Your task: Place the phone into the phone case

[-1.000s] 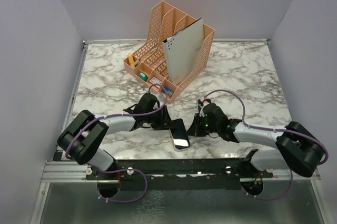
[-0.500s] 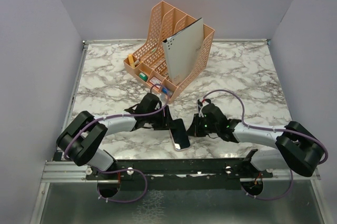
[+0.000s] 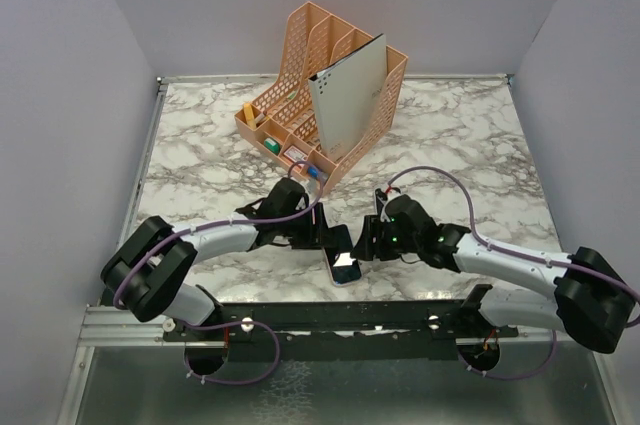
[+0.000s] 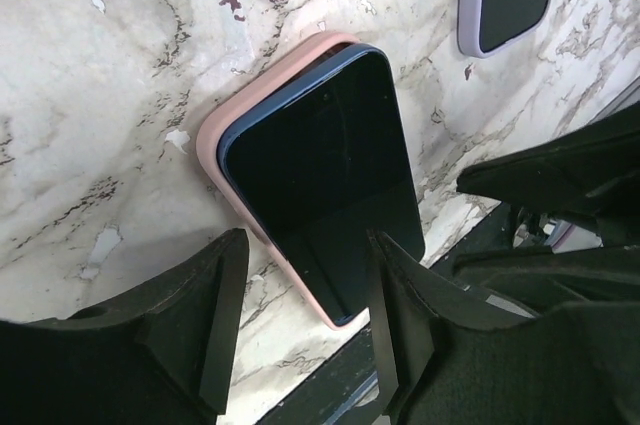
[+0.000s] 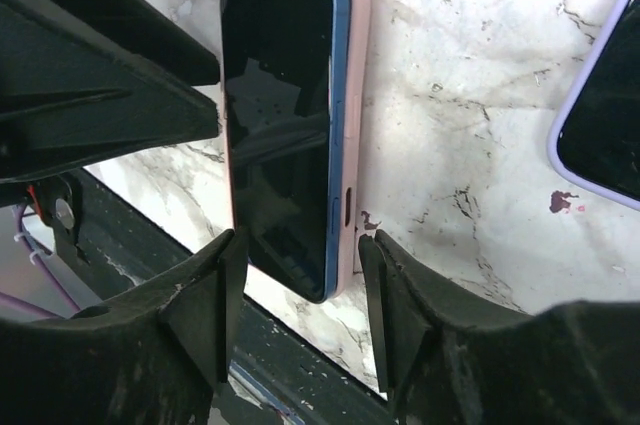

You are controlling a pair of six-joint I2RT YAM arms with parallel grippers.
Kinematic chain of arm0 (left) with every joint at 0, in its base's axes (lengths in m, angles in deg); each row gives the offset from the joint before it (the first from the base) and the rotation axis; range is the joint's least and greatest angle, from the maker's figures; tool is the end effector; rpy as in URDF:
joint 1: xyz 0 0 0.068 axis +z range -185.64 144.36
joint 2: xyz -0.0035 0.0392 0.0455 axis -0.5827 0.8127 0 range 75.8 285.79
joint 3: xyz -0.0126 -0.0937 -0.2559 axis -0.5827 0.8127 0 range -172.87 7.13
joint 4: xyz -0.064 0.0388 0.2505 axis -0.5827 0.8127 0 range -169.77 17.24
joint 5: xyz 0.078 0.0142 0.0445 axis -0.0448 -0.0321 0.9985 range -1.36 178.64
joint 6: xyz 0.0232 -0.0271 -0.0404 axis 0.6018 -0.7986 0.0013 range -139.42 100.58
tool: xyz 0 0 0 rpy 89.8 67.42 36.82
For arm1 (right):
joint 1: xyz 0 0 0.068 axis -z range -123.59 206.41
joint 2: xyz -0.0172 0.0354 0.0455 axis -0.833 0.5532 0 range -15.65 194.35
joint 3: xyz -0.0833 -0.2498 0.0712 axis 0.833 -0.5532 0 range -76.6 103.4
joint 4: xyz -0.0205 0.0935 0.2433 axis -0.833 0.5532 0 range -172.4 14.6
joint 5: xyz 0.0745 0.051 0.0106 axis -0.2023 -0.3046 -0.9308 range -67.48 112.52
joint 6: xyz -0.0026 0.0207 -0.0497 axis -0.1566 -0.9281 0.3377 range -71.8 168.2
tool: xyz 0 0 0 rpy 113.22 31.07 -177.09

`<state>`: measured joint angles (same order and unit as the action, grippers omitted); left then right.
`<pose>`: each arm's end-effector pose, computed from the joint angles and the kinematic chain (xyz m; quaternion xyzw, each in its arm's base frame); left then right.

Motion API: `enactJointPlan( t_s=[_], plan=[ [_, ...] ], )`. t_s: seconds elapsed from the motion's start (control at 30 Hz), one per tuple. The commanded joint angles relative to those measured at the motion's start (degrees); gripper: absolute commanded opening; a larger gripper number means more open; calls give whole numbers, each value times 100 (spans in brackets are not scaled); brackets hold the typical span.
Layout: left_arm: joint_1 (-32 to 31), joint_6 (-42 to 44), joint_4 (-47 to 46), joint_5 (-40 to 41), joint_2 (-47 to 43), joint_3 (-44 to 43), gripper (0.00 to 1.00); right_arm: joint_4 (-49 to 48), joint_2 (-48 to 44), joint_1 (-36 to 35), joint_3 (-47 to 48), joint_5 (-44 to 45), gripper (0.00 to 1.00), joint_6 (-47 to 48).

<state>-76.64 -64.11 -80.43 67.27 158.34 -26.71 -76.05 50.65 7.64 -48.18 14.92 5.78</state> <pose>0.1909 -0.1831 0.1512 0.0368 0.9192 -0.3661 0.1403 0.1430 0.1704 0.1758 -0.0767 0.9164 0.3200 0.2279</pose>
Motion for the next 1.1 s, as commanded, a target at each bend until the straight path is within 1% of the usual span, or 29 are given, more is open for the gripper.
enactJointPlan(
  t_s=[0.0, 0.1, 0.2, 0.23, 0.3, 0.4, 0.5, 0.6, 0.73, 0.83, 1.07],
  plan=[
    [-21, 29, 225, 75, -220, 54, 55, 80, 157, -16, -97, 3, 57, -6],
    [-14, -167, 275, 15, -181, 69, 52, -305, 377, -16, -98, -212, 64, -13],
    [4, -311, 268, -35, -151, 67, 49, -486, 633, -18, -13, -236, 69, 6],
    [10, -320, 280, -17, -149, 71, 49, -547, 738, -17, 6, -241, 74, 8],
    [48, -321, 303, 9, -132, 74, 48, -771, 942, -18, 14, -333, 79, -1],
    [76, -346, 149, -74, -55, 152, 47, -995, 1227, -14, 37, -446, 79, -41],
    [74, -431, -148, -210, 43, 289, 43, -1115, 1392, -20, 94, -532, 79, -124],
    [75, -641, -642, -495, 68, 479, 38, -1194, 1407, -23, 138, -617, 79, -268],
    [74, -655, -768, -787, 121, 453, 36, -1457, 1248, -27, 115, -781, 80, -649],
    [74, -684, -772, -881, 84, 432, 37, -1999, 1009, -18, -73, -905, 81, -1070],
    [76, -757, -817, -1007, -66, 524, 38, -3742, 645, -7, -738, -1165, 80, -2150]
  ],
)
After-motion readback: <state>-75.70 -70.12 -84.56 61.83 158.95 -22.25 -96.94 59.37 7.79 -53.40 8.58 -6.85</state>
